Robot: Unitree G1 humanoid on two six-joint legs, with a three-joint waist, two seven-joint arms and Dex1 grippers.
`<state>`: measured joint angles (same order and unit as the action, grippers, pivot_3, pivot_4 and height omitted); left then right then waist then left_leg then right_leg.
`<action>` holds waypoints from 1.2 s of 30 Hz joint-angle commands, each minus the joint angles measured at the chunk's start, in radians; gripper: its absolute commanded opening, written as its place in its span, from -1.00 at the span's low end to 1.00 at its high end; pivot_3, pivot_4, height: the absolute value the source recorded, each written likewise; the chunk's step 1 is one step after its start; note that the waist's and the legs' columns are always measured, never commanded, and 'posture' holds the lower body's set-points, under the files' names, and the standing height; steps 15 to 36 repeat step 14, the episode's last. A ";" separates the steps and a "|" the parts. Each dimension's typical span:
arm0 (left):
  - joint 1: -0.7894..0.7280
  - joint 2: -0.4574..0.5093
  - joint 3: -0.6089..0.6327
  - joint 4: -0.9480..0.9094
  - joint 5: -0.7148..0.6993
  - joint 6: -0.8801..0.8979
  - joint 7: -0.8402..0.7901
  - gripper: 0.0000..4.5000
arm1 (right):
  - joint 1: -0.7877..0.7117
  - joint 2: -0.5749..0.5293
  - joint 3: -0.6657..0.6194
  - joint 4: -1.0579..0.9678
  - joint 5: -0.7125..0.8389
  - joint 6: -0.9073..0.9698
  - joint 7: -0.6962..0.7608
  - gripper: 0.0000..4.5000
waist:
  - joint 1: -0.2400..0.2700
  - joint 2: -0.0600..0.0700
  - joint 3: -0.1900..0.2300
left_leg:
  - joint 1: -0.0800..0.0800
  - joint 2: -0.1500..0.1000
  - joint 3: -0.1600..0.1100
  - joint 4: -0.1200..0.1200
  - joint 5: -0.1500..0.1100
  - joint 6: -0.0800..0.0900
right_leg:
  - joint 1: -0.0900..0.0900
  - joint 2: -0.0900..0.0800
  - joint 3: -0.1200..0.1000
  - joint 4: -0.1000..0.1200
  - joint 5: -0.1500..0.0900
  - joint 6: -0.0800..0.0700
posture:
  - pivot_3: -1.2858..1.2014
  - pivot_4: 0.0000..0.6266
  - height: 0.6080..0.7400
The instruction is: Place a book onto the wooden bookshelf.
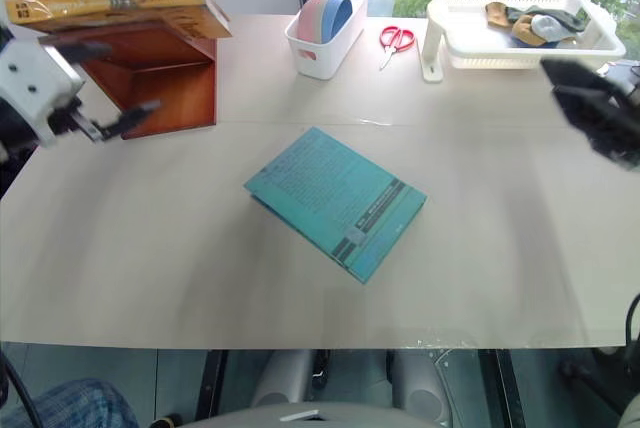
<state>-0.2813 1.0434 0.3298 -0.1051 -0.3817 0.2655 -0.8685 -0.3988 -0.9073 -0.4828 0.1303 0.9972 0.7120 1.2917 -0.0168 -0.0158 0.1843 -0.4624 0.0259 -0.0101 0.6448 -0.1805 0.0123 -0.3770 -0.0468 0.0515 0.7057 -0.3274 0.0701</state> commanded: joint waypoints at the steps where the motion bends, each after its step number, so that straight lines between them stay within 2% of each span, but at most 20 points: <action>1: 0.114 -0.093 0.091 -0.183 -0.162 0.226 0.084 1.00 | 0.132 0.009 -0.020 -0.002 -0.116 -0.132 0.035 1.00 | 0.002 0.000 -0.001 | 0.001 0.000 0.000 0.000 0.000 0.000 | 0.001 0.000 0.000 0.000 0.000 0.000 | 0.03 -0.52 1.00; 3: 0.170 -0.179 0.064 -0.240 -0.195 0.269 0.129 1.00 | 0.200 0.036 -0.009 0.013 -0.186 -0.222 0.034 1.00 | 0.002 0.000 -0.001 | 0.001 0.000 0.000 0.002 0.000 0.000 | 0.000 0.000 0.001 0.003 0.000 0.000 | 0.03 -0.52 1.00; 5: 0.202 -0.267 -0.004 -0.268 -0.165 0.267 0.182 1.00 | 0.249 0.065 0.008 0.017 -0.247 -0.298 0.025 1.00 | 0.002 0.000 -0.001 | 0.003 0.000 0.000 0.005 0.000 0.000 | 0.002 0.001 0.002 0.006 0.000 0.000 | 0.03 -0.52 1.00; 9: 0.261 -0.427 -0.106 -0.273 -0.098 0.211 0.265 1.00 | 0.341 0.125 0.037 0.016 -0.344 -0.440 0.018 1.00 | 0.002 0.000 -0.001 | 0.025 -0.001 0.004 0.003 0.000 0.000 | 0.025 0.001 0.002 0.000 -0.001 0.000 | 0.03 -0.52 1.00; 10: 0.275 -0.446 -0.113 -0.273 -0.092 0.204 0.269 1.00 | 0.353 0.144 0.036 0.020 -0.350 -0.460 0.010 1.00 | 0.001 -0.001 -0.001 | 0.032 0.000 0.004 0.001 0.000 0.000 | 0.033 0.001 0.002 -0.004 -0.001 0.000 | 0.03 -0.52 1.00; 12: 0.298 -0.474 -0.107 -0.274 -0.090 0.187 0.276 1.00 | 0.369 0.188 0.025 0.023 -0.348 -0.498 -0.010 1.00 | -0.001 -0.001 -0.002 | 0.034 0.003 0.003 -0.002 0.000 -0.001 | 0.035 0.002 0.002 -0.009 0.000 -0.001 | 0.03 -0.52 1.00; 36: 0.322 -0.478 -0.100 -0.275 -0.089 0.172 0.266 1.00 | 0.378 0.209 0.020 0.027 -0.350 -0.520 -0.018 1.00 | -0.001 -0.001 -0.002 | 0.034 0.003 0.002 -0.002 0.000 -0.001 | 0.035 0.003 0.003 -0.009 0.000 -0.001 | 0.03 -0.52 1.00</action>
